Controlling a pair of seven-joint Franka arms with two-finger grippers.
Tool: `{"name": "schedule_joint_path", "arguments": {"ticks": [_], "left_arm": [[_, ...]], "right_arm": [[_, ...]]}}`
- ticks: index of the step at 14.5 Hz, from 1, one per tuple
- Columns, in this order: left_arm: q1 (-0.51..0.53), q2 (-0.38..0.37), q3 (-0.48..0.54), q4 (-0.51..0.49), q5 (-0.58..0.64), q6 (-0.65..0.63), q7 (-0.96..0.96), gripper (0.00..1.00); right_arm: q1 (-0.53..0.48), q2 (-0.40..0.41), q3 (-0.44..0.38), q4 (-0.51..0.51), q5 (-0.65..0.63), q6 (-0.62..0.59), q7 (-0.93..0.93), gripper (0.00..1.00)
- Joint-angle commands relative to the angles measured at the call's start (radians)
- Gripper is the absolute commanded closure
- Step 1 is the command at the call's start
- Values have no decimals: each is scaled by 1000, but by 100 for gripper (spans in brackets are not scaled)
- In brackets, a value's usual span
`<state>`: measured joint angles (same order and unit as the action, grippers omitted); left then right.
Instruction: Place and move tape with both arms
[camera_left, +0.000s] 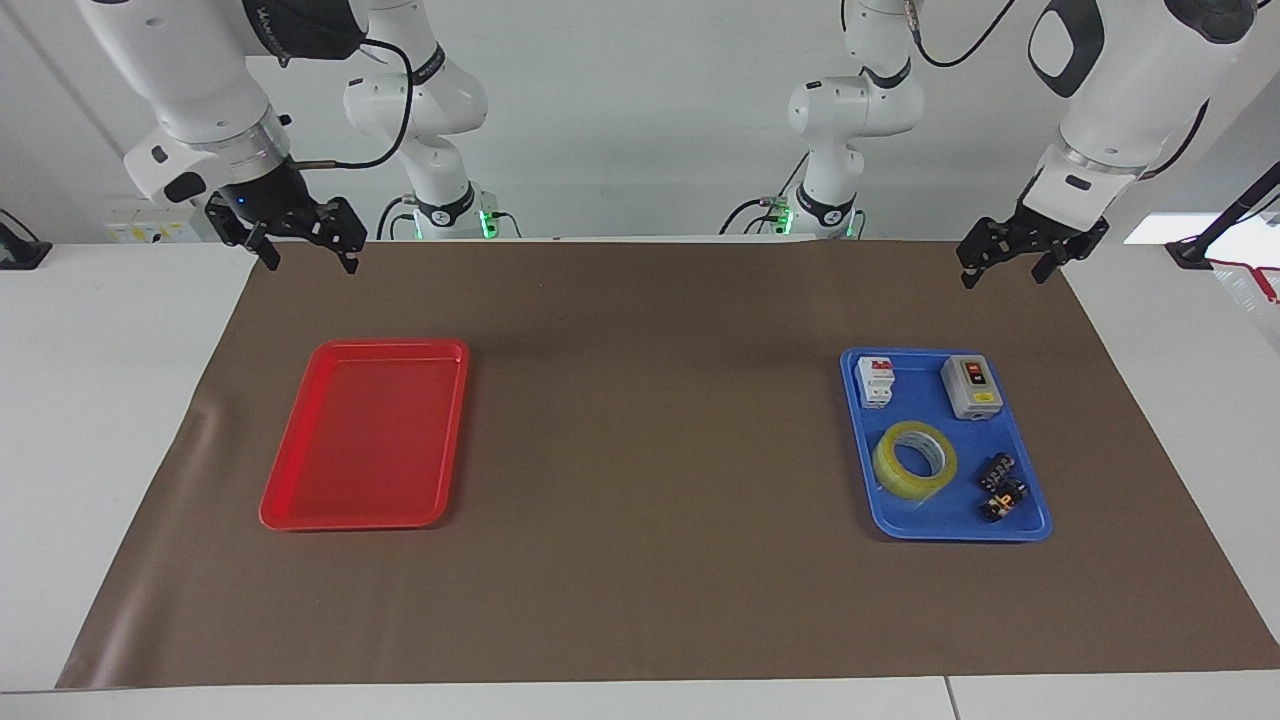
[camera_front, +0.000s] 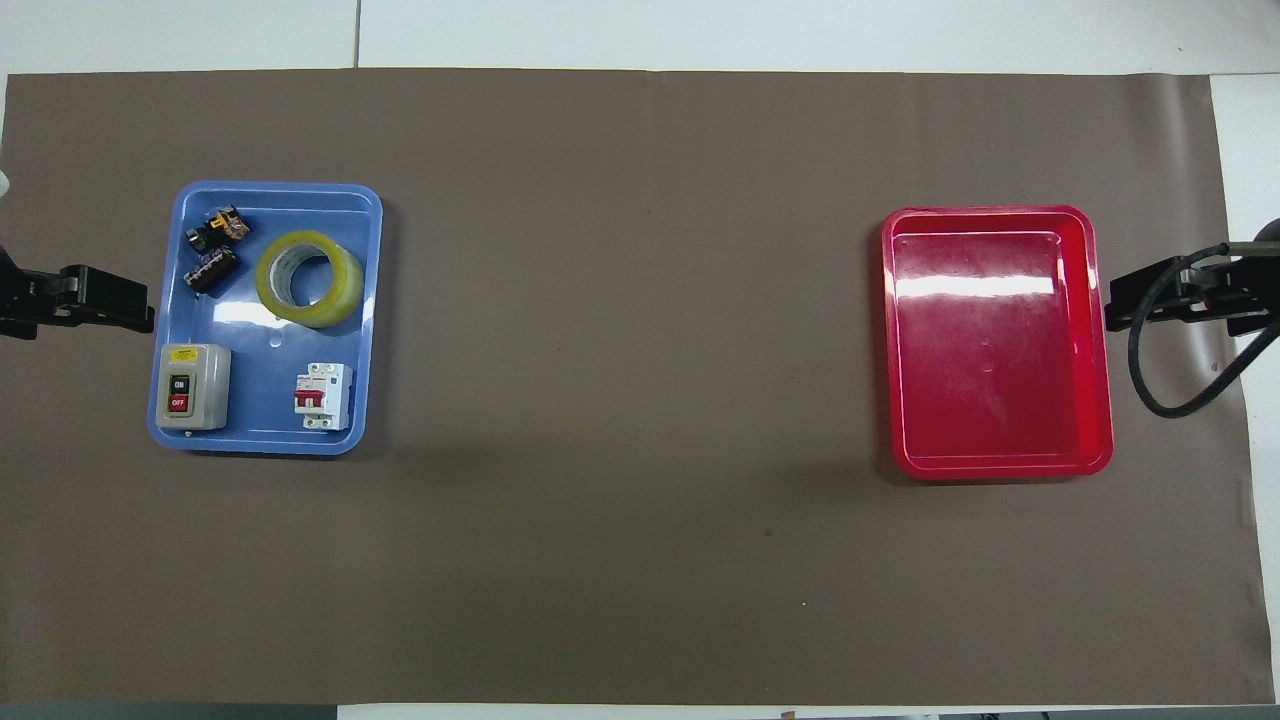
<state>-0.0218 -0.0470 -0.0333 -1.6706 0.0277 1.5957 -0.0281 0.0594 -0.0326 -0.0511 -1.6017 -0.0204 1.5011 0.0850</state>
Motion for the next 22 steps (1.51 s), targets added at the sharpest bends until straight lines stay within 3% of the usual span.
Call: {"name": "schedule_joint_path", "arguments": {"ticks": [1, 4, 6, 9, 17, 22], "left_arm": [[0, -4, 1, -17, -25, 30, 16, 0], [0, -19, 1, -79, -23, 147, 17, 0], [5, -1, 1, -92, -23, 185, 17, 0], [6, 30, 1, -187, -22, 340, 17, 0], [36, 235, 4, -215, -15, 639, 17, 0], [48, 303, 3, -259, -15, 777, 16, 0]], "right_arm": [[-4, -18, 2, -21, 7, 21, -24, 0], [-4, -18, 2, -21, 7, 21, -24, 0], [-4, -18, 2, -21, 8, 21, -24, 0], [-4, -18, 2, -21, 7, 21, -22, 0], [-4, -18, 2, -23, 7, 21, -22, 0], [-4, -18, 2, -23, 7, 21, -22, 0]]}}
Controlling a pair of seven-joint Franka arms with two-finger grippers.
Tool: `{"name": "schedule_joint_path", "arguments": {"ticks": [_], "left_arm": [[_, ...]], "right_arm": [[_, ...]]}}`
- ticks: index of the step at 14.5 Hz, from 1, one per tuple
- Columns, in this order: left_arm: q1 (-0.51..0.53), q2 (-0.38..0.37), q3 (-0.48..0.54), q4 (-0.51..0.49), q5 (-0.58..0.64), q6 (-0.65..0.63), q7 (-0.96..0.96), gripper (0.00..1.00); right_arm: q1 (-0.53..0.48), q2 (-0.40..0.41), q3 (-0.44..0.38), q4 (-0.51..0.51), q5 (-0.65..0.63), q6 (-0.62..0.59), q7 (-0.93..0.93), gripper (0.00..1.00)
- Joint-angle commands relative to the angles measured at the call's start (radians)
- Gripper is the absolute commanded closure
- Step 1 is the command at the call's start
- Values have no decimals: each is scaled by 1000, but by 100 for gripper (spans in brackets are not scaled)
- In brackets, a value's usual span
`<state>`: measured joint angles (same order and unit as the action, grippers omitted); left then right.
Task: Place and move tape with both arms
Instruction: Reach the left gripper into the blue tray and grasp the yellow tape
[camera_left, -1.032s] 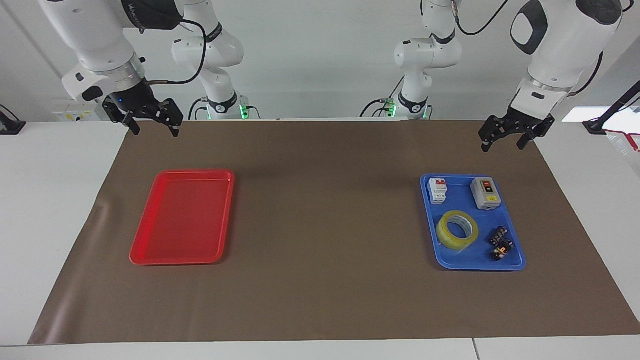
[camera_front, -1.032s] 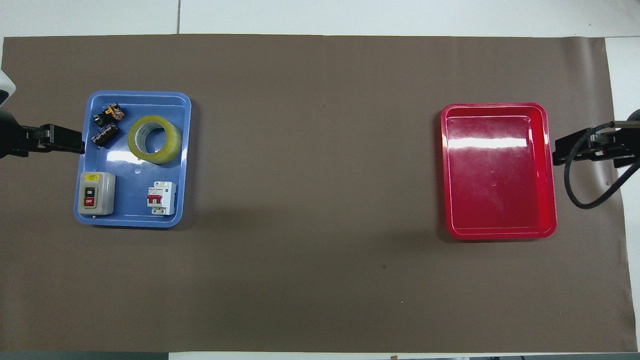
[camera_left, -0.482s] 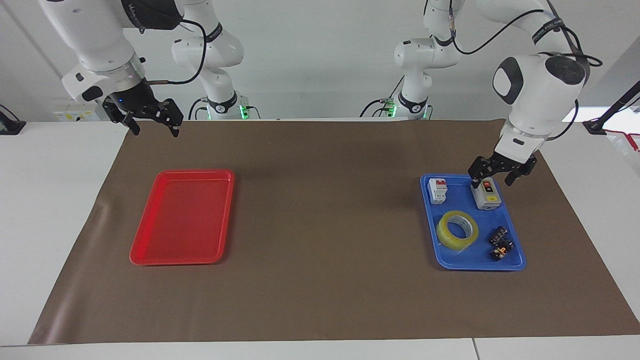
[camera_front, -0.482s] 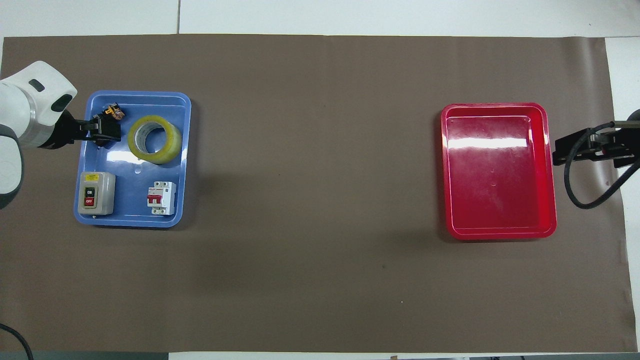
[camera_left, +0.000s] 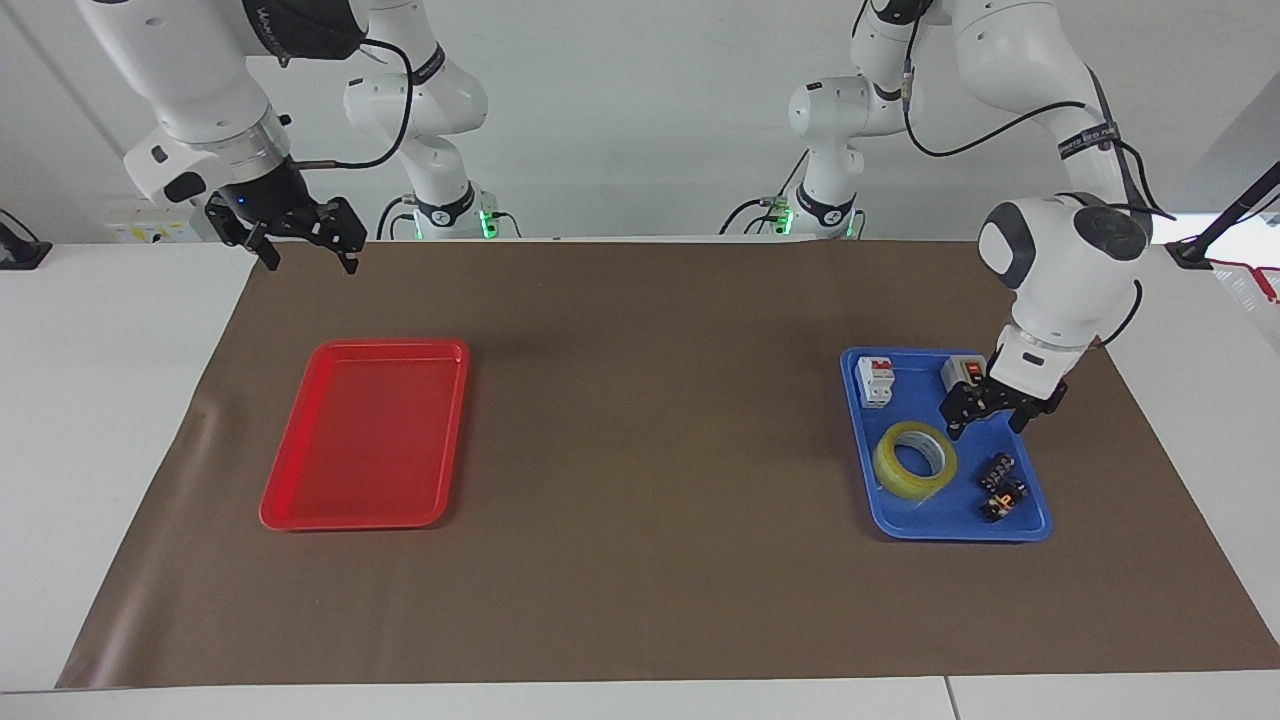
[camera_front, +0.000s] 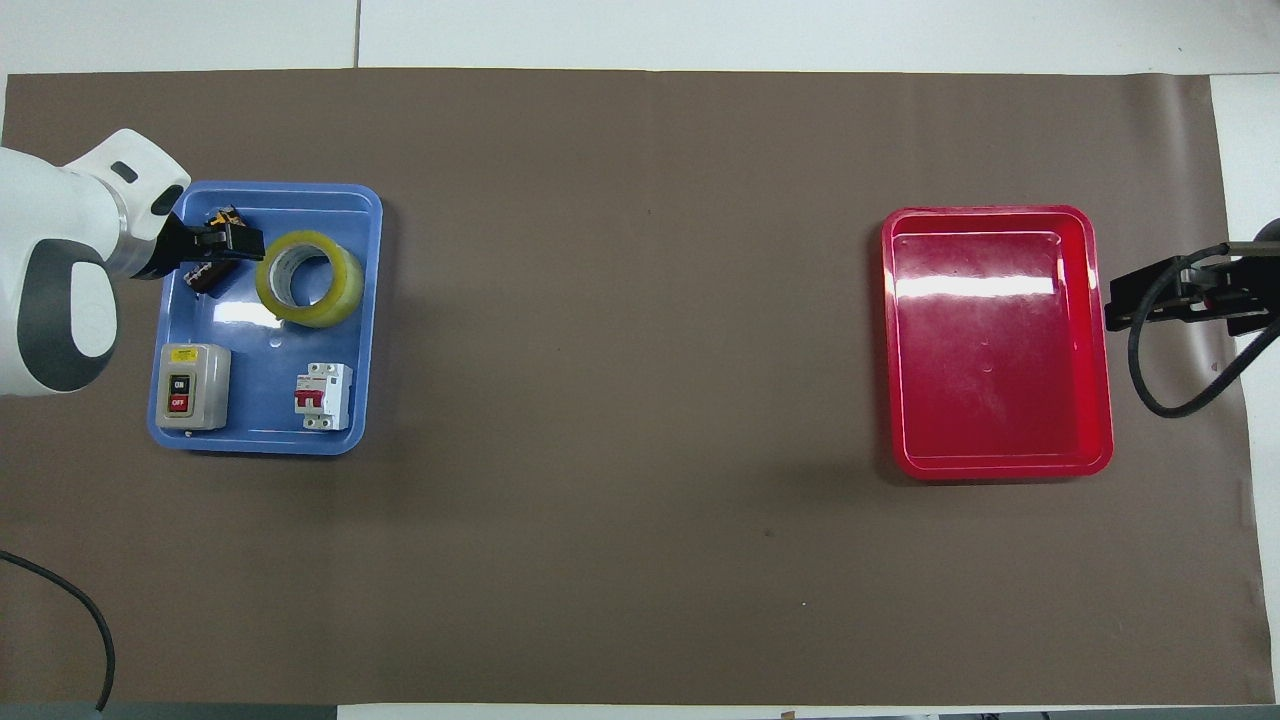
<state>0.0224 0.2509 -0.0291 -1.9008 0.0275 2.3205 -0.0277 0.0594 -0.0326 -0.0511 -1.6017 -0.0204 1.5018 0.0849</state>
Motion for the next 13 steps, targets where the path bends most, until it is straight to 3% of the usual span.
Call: {"name": "schedule_joint_path", "arguments": {"ticks": [1, 5, 7, 8, 9, 10, 11, 13], "left_arm": [[4, 16, -2, -33, -15, 66, 15, 0], [-10, 54, -2, -50, -15, 91, 9, 0], [-28, 53, -2, -84, -15, 108, 3, 11], [-30, 51, -2, -101, -15, 121, 3, 28], [-30, 48, -2, -112, -15, 123, 2, 52], [-30, 47, -2, -115, -15, 122, 2, 90], [-30, 45, -2, -118, -15, 114, 0, 100], [-39, 44, -2, -118, -15, 109, -27, 100]], "right_arm": [[-4, -18, 2, -23, 7, 20, -22, 0], [-4, -18, 2, -23, 7, 20, -22, 0], [-4, -18, 2, -23, 7, 20, -22, 0], [-4, -18, 2, -23, 8, 20, -22, 0], [-4, -20, 2, -23, 8, 20, -22, 0], [-4, -18, 2, -23, 8, 20, -22, 0], [-4, -18, 2, -23, 8, 20, -22, 0], [-4, -18, 2, -23, 7, 20, -22, 0]]}}
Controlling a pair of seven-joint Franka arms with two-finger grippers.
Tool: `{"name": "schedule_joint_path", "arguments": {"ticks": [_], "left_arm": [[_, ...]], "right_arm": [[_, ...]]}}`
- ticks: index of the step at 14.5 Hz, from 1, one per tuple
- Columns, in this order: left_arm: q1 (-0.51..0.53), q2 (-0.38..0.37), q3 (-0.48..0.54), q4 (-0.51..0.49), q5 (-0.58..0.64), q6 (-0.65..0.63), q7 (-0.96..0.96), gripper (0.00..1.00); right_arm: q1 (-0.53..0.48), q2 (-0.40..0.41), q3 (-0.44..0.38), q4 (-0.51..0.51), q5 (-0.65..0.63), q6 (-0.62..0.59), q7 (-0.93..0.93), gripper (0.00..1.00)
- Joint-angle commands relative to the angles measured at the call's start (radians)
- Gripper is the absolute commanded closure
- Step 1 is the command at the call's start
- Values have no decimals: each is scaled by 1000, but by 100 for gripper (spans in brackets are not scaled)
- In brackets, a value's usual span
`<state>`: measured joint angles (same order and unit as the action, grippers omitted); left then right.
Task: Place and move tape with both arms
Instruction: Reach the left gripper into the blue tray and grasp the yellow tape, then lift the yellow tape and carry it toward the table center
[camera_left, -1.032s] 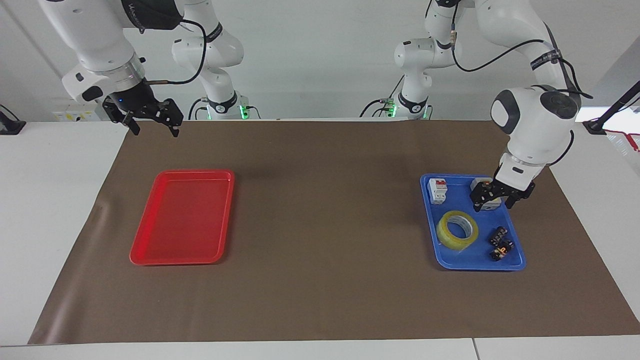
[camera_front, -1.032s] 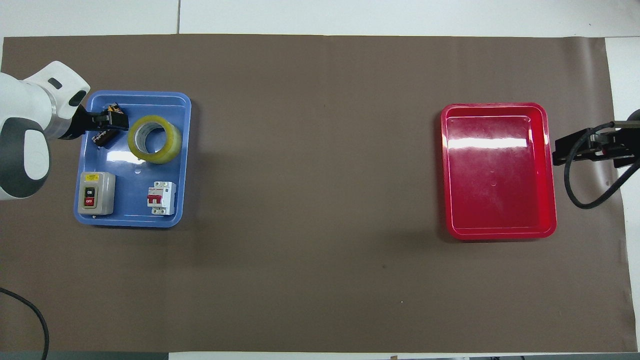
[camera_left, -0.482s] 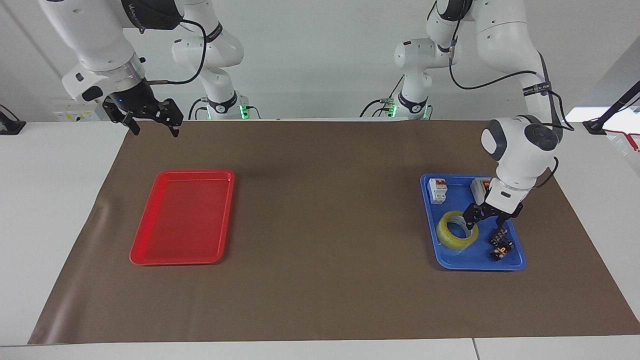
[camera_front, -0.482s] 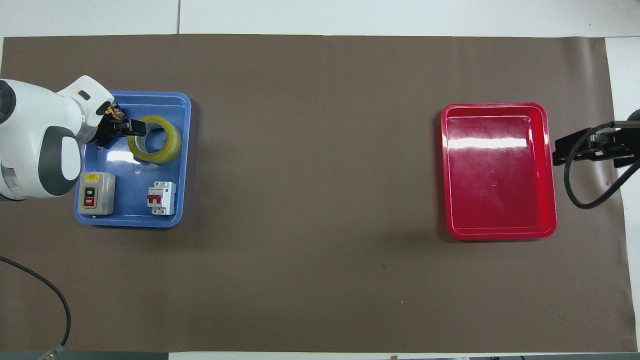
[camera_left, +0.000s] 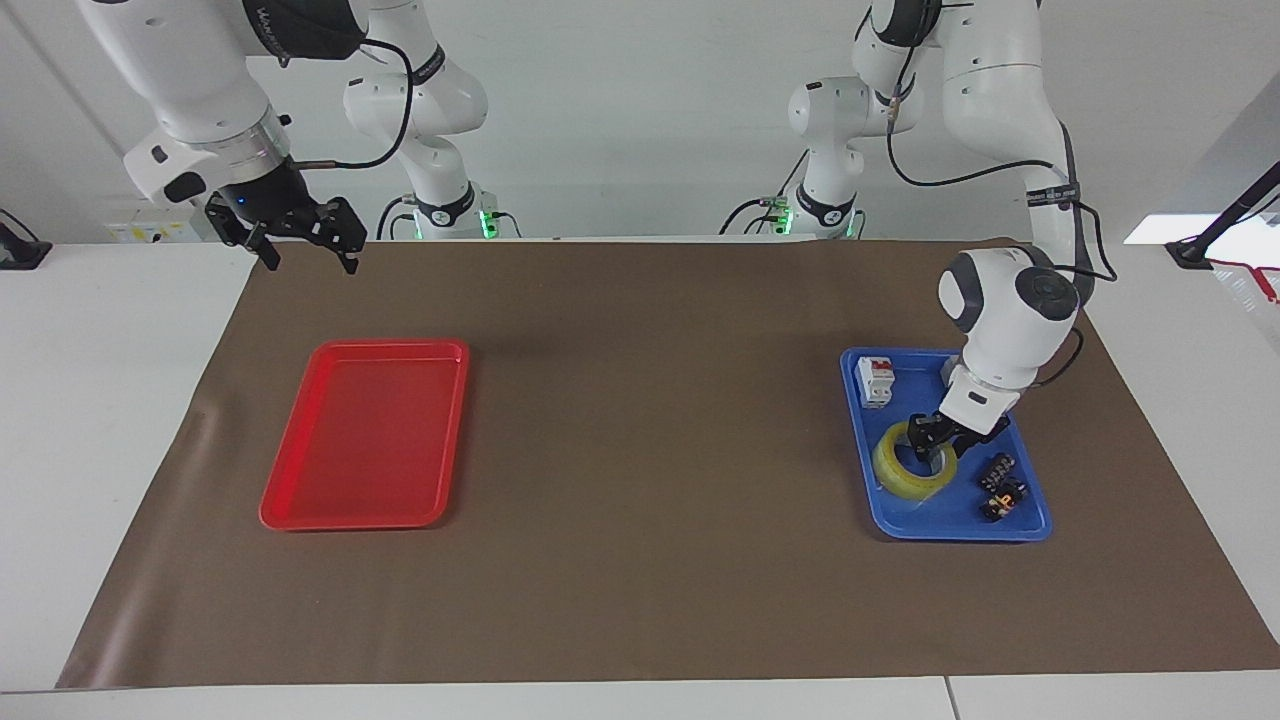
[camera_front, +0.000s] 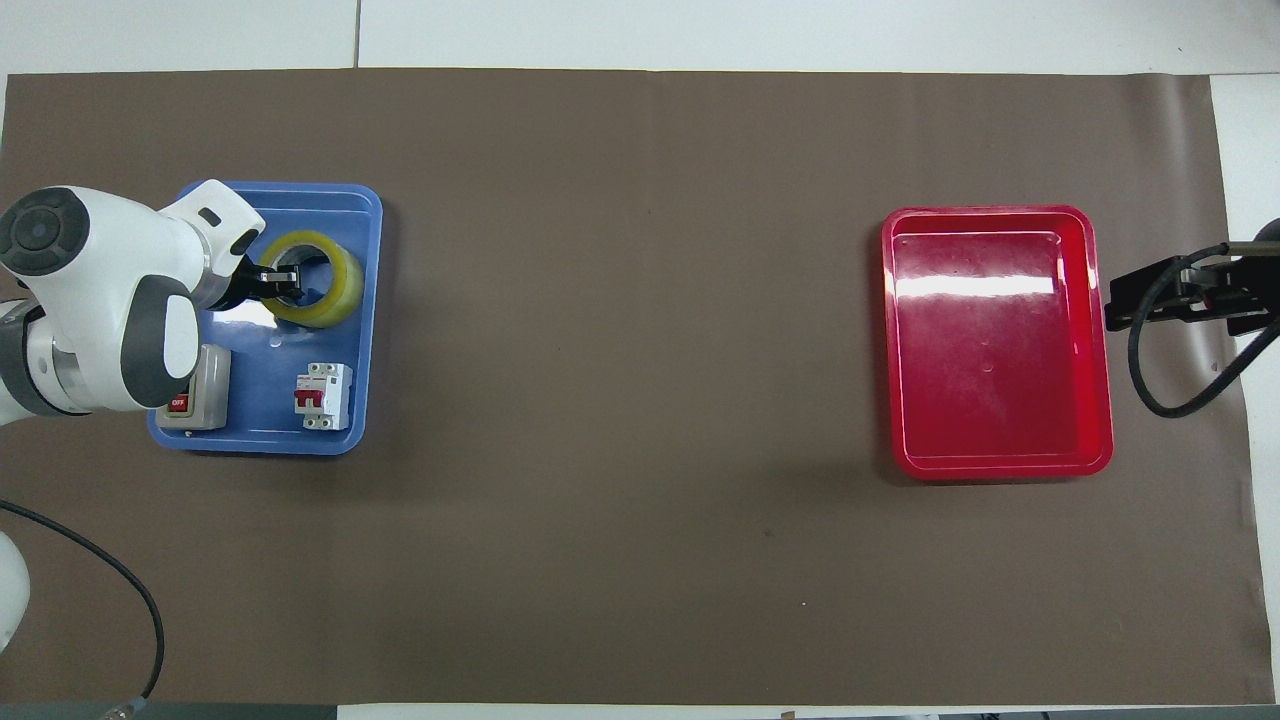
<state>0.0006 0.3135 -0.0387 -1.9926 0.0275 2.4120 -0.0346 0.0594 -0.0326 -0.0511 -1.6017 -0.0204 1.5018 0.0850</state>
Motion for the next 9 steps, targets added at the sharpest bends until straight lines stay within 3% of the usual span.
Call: {"name": "schedule_joint_path", "arguments": {"ticks": [1, 6, 9], "left_arm": [[-24, -22, 8, -26, -15, 13, -39, 100], [-39, -106, 5, -2, -15, -132, -73, 100], [-80, -142, 0, 69, -15, -272, -151, 100]], "right_arm": [[-3, -20, 2, -23, 7, 20, -22, 0], [-3, -20, 2, -23, 7, 20, -21, 0], [-3, -20, 2, -23, 7, 20, -22, 0]]}}
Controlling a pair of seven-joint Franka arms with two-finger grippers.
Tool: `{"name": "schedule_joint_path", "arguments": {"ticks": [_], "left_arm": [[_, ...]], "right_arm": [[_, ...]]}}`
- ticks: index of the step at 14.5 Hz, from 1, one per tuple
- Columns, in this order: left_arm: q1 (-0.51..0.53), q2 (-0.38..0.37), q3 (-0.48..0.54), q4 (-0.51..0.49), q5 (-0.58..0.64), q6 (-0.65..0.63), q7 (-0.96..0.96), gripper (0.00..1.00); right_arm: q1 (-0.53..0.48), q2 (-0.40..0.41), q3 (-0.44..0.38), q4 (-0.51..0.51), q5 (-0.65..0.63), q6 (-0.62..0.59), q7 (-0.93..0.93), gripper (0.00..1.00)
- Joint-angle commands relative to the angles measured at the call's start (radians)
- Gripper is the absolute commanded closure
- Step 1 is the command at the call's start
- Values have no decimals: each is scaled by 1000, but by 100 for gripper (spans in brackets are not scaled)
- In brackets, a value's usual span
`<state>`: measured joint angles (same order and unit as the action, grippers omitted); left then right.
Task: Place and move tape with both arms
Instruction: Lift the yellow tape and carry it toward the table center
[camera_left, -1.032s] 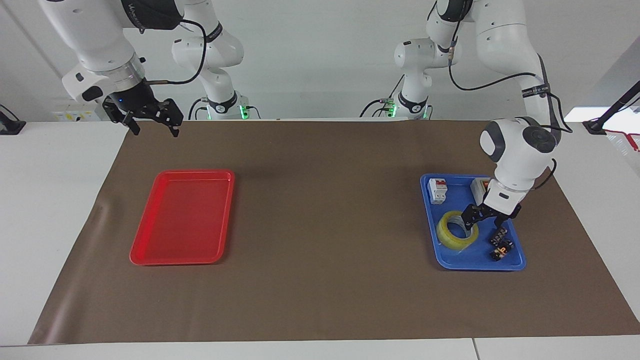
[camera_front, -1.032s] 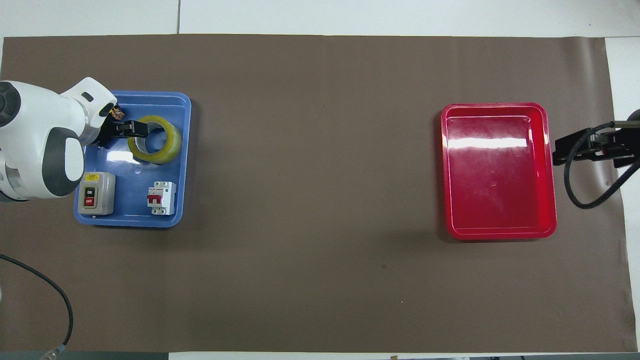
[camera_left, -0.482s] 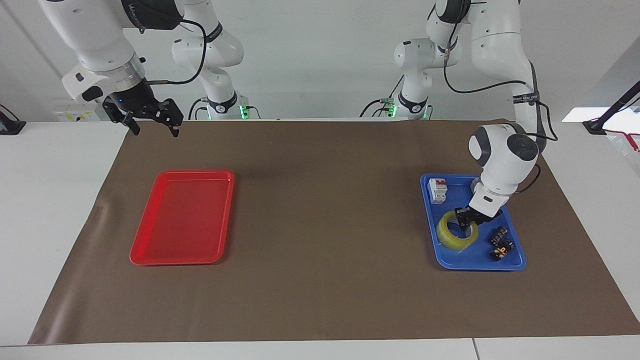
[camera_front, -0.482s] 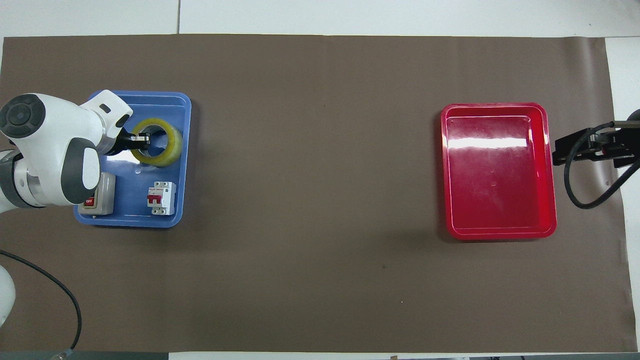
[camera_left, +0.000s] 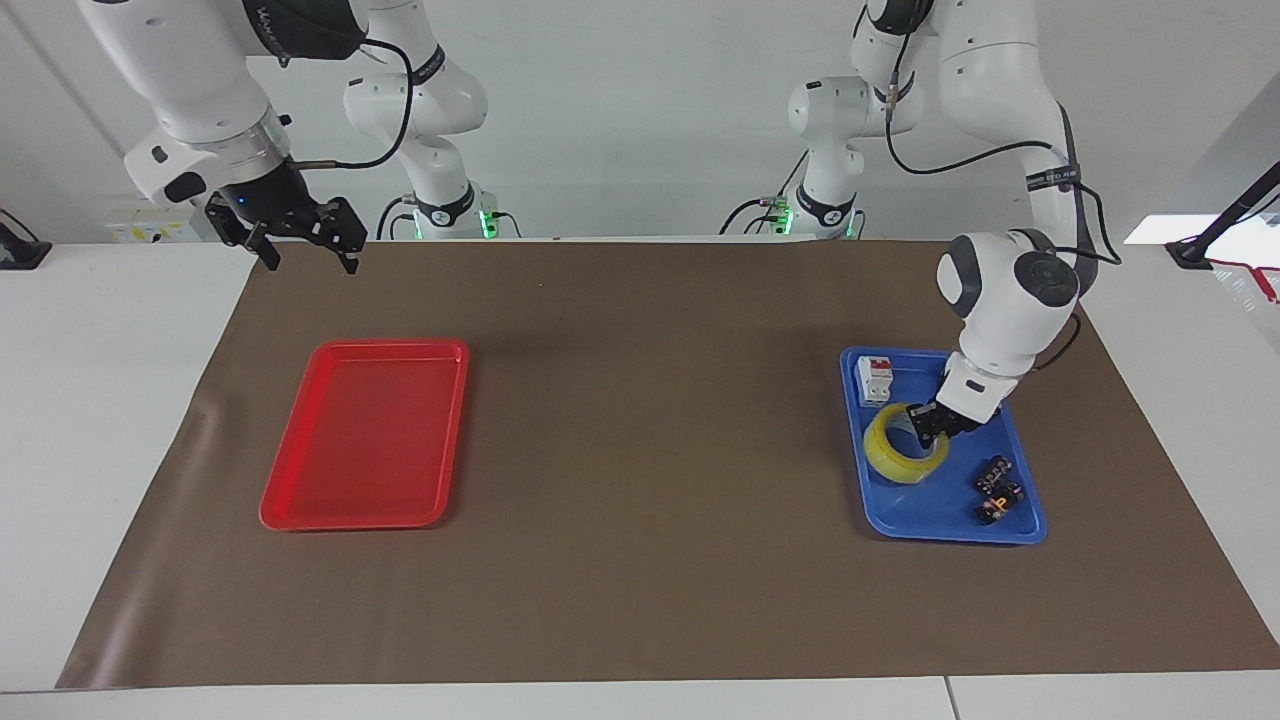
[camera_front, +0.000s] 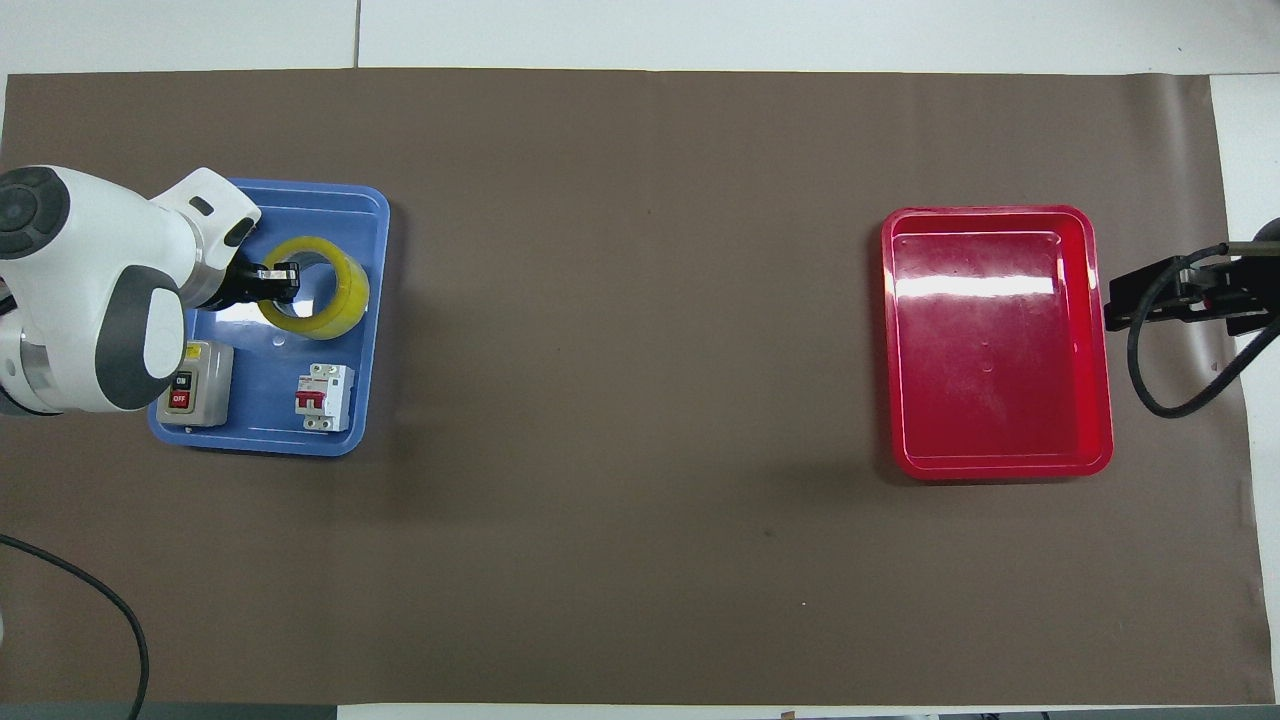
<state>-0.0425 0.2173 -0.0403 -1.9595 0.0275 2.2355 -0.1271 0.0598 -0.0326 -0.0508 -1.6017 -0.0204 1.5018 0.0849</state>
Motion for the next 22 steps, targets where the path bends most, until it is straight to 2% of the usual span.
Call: {"name": "schedule_joint_path", "arguments": {"ticks": [1, 7, 9, 15, 18, 22], "left_arm": [[-66, -52, 2, 54, -15, -134, -103, 100], [-328, -59, 4, 60, -15, -139, -472, 100], [-410, -46, 2, 60, -11, -94, -592, 100], [-536, 25, 4, 62, 2, -7, -736, 100], [-560, 88, 2, 67, 83, 48, -824, 100], [-593, 137, 4, 91, 92, 67, -867, 100]], "right_arm": [[-5, -20, 2, -23, 8, 20, -22, 0], [-5, -21, 2, -26, 8, 20, -21, 0], [-5, -24, 2, -33, 8, 20, -21, 0], [-5, -33, 2, -58, 10, 23, -21, 0], [-5, -47, 3, -89, 13, 53, -22, 0], [-5, -55, 3, -107, 13, 69, -22, 0]]}}
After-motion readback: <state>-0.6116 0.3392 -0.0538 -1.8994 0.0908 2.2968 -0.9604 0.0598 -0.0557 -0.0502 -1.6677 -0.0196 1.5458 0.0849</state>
